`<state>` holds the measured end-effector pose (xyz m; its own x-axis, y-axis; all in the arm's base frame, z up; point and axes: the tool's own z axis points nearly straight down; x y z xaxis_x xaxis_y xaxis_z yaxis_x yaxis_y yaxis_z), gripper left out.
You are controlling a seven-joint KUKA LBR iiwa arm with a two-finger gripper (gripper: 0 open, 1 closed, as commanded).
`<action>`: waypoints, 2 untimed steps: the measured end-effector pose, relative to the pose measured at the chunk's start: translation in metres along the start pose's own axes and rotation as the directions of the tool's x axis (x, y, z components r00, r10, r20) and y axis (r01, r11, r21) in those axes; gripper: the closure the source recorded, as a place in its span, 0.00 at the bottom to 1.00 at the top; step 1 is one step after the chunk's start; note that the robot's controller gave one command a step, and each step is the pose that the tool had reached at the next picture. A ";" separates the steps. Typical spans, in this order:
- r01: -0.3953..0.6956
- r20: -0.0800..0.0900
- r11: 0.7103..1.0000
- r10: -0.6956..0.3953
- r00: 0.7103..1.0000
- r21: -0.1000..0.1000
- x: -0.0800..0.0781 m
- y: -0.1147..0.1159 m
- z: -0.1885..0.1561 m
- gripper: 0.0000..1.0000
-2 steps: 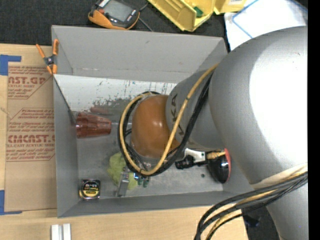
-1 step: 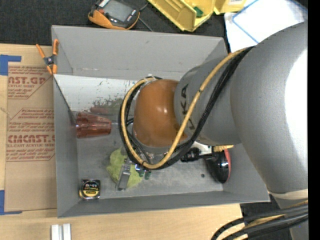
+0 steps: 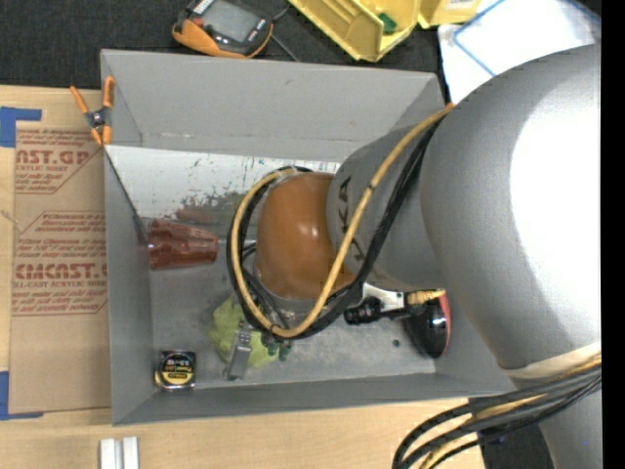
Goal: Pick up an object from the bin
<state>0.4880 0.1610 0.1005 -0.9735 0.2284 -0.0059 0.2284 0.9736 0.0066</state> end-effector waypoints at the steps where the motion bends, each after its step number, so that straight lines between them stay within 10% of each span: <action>1: -0.334 0.004 0.942 0.335 0.942 -0.006 0.004 -0.004 0.030 0.00; 2: -0.036 0.002 0.999 0.036 0.999 -0.001 0.008 0.002 0.030 1.00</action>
Offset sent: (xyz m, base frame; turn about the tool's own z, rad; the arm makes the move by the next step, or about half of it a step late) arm -0.0080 0.0032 -0.0305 0.0357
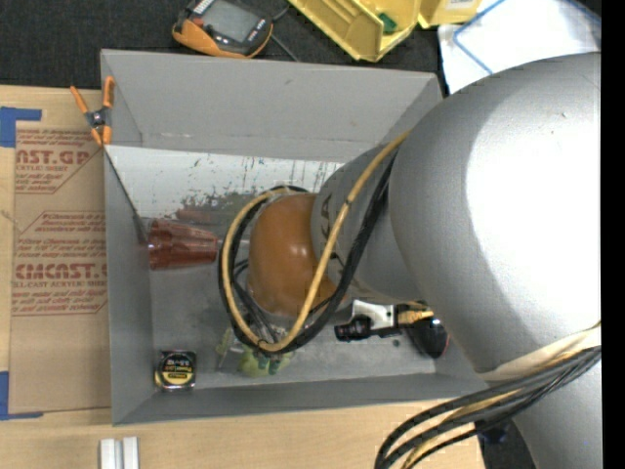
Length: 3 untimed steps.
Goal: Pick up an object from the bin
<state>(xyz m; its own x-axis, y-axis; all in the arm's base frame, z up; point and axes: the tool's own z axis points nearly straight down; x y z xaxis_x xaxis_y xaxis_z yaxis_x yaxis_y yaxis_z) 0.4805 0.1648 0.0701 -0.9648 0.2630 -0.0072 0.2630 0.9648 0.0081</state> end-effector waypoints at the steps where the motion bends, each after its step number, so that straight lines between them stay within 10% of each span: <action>1: 0.000 0.000 1.000 0.000 1.000 0.000 0.000 0.000 0.000 1.00; 3: 0.000 -0.005 1.000 0.000 1.000 0.002 0.001 0.000 -0.033 1.00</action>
Offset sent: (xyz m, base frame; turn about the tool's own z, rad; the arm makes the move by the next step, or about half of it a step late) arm 0.0001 0.0001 0.0241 -0.0001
